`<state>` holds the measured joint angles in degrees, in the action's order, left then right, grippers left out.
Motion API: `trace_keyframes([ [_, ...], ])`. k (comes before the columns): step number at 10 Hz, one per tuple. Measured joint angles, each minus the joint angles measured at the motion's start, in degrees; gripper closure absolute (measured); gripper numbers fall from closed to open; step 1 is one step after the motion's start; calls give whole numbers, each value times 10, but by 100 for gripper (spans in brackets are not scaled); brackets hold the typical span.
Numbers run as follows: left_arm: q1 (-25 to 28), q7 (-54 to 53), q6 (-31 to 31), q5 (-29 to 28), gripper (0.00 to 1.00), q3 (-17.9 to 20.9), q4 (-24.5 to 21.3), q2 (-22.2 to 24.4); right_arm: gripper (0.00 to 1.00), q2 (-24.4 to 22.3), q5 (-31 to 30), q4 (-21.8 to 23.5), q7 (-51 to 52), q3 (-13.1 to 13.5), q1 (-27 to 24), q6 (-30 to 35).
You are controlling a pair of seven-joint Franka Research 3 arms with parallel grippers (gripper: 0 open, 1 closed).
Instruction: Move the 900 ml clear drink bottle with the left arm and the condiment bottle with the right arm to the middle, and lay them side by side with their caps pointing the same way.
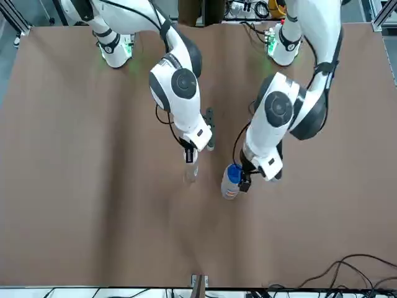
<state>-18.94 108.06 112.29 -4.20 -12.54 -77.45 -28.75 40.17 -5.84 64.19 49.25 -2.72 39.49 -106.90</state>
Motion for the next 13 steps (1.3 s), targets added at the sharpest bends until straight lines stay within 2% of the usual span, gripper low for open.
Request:
trace_keyframes([
  [3, 6, -184, -98, 0, 0, 0, 3, 54, 66, -1, 0, -3, -22, 6, -5, 13],
  [5, 23, -387, -140, -1, 0, 1, 3, 82, 66, -15, 8, -7, -94, 10, -63, 18],
  [7, 67, -614, -155, -1, 0, 2, 3, 98, 66, -40, 33, -7, -178, 9, -123, 41],
  [9, 114, -790, -157, 0, 0, 2, 3, 111, 66, -52, 35, -7, -341, 1, -115, 46],
  [11, 144, -889, -157, 0, 0, 1, 4, 118, 66, -53, 35, -7, -482, -2, -92, 46],
  [13, 179, -983, -157, 0, 0, 1, 4, 135, 66, -52, 34, -6, -580, -2, -79, 46],
])
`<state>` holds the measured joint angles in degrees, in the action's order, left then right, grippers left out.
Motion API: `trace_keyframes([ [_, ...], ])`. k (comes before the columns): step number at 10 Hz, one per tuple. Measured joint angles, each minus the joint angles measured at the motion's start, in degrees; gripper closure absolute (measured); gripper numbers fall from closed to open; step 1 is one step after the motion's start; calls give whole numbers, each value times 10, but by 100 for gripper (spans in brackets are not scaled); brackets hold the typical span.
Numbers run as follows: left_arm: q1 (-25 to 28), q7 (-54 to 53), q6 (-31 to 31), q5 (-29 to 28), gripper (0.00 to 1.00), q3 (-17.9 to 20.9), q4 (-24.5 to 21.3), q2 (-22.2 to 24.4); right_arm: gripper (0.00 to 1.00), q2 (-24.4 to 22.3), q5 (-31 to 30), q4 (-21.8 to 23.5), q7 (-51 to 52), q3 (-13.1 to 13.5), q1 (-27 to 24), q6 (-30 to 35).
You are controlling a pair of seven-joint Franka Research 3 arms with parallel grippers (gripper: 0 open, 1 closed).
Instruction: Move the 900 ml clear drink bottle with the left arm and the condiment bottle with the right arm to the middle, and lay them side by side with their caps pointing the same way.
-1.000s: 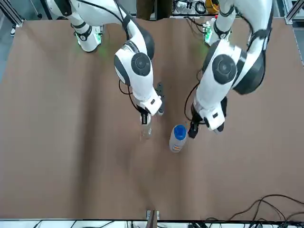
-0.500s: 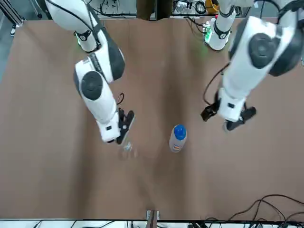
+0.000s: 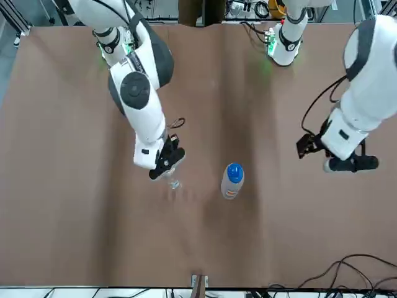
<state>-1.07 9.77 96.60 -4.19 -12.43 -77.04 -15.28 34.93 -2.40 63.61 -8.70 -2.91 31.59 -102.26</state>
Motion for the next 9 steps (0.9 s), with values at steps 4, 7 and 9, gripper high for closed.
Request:
trace_keyframes([
  [4, 19, -40, -6, 45, 0, 27, -33, 69, 66, 15, -14, 1, -53, 1, 18, 0],
  [7, -49, -35, -7, 59, 0, 118, -81, 111, 66, 24, -14, 1, -54, 5, 18, -1],
  [9, -50, -31, -13, 59, 0, 119, -87, 111, 66, 25, -14, 4, -54, 5, 18, -10],
])
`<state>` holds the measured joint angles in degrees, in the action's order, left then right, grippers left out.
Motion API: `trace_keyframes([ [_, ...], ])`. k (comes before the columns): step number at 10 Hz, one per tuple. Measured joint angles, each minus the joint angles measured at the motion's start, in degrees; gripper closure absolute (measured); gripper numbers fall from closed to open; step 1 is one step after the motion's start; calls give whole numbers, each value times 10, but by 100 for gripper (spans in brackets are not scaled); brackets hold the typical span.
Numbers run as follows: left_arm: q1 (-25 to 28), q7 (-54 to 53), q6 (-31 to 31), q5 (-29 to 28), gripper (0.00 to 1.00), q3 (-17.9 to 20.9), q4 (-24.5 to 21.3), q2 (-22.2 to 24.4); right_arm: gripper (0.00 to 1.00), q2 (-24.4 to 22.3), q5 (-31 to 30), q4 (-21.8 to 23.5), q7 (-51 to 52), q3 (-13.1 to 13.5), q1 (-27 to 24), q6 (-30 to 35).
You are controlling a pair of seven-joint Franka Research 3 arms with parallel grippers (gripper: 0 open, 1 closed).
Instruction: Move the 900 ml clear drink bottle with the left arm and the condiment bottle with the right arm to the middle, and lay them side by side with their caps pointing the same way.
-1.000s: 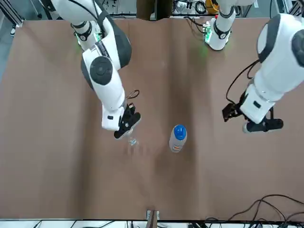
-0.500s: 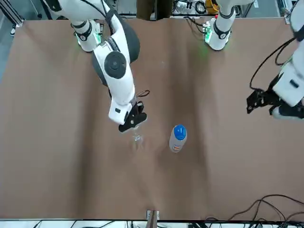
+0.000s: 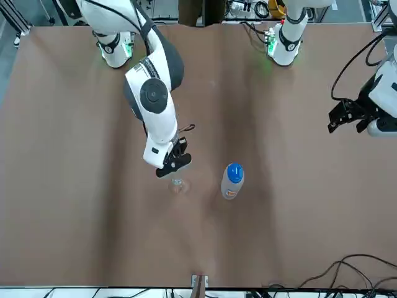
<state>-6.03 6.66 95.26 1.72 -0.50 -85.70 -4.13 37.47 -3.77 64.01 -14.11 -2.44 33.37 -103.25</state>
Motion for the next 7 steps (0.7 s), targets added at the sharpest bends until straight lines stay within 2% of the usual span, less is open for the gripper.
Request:
trace_keyframes([
  [3, 0, 1, -8, 0, 0, 1, -2, 0, 66, 3, 0, 16, 0, 0, 0, -27],
  [7, 0, 1, -8, 0, 0, 2, -2, 0, 66, 5, 0, 19, 2, 1, -2, -29],
])
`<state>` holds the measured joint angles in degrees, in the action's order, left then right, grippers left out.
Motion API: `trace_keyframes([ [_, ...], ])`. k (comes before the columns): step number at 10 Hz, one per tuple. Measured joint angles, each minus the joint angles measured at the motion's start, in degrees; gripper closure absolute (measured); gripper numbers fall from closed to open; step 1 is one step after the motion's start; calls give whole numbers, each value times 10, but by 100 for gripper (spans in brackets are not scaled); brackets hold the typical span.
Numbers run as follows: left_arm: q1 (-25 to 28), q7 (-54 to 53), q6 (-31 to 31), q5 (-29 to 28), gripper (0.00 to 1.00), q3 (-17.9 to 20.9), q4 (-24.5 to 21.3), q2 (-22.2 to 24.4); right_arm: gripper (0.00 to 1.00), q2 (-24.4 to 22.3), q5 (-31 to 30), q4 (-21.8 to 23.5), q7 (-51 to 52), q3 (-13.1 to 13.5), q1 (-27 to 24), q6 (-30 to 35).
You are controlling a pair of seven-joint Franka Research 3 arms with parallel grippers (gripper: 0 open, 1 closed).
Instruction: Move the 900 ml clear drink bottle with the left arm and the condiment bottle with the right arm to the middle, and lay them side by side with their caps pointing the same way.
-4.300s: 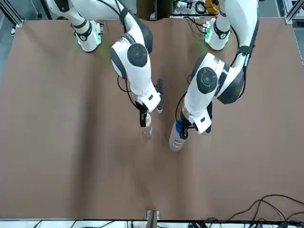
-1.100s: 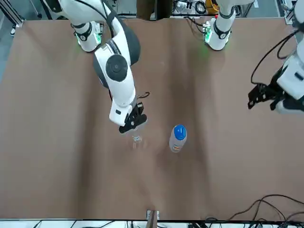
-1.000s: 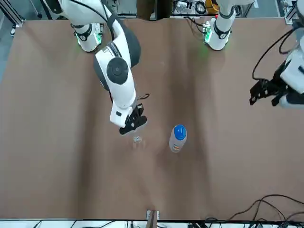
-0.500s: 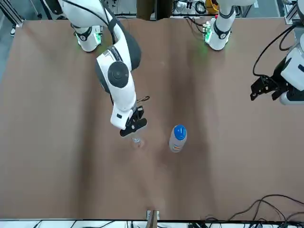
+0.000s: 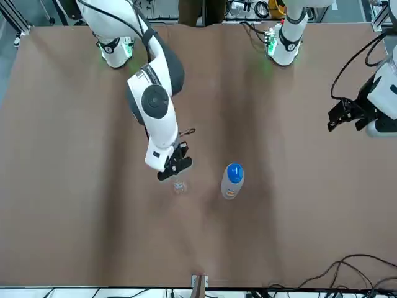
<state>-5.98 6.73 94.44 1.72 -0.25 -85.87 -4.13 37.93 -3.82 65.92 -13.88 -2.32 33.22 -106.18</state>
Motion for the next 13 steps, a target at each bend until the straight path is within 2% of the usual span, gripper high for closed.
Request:
trace_keyframes([
  [6, 0, 0, 3, 0, 0, 0, 0, 0, 65, 7, -2, 7, 0, 0, 0, -8],
  [8, 0, 0, 6, 0, 0, 0, 0, -1, 39, 6, -2, 7, 0, 0, -1, -10],
  [10, 0, 0, 9, 0, 0, 0, 0, -2, 8, 5, -2, 7, 0, 0, -5, -11],
  [11, 0, 0, 9, 0, 0, 0, 0, -2, 0, 0, -2, 6, 0, 1, -7, -11],
  [13, 0, 0, 10, 0, 0, 0, 0, -2, 0, -36, -3, 2, -2, 3, -20, 33],
])
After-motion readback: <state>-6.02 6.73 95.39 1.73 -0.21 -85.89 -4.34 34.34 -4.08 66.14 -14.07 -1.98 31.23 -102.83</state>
